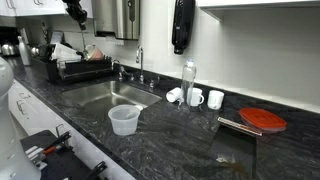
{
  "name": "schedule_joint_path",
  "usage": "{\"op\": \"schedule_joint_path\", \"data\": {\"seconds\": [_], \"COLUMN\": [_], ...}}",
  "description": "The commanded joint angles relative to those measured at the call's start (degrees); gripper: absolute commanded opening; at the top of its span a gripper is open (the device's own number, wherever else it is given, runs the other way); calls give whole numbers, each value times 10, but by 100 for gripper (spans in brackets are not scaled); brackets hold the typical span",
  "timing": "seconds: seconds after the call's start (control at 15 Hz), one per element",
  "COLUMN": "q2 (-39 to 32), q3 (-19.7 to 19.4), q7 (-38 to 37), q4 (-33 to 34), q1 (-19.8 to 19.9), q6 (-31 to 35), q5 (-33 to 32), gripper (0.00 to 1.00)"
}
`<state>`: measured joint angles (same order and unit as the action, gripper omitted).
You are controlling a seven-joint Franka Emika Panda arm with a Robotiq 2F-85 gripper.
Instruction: Pick up the spoon from the dish rack and place it inside the white mug in the sink, remove the mug from the sink and place it on the right side of the countertop
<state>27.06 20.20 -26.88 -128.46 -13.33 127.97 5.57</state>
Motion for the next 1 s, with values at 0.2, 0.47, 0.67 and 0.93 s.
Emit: {"op": "schedule_joint_path", "data": {"seconds": [0.2,0.47,0.67,0.93], "q2": [47,39,40,41], "q3": [23,16,16,16], "q7": [-105,-109,-112,-112], "q4": [-56,-59,-59,-59], "q1": [46,35,35,36], "q6": [-39,-36,-39,-39], "q5": [-51,-49,-50,-50], "gripper": [1,4,4,4]}}
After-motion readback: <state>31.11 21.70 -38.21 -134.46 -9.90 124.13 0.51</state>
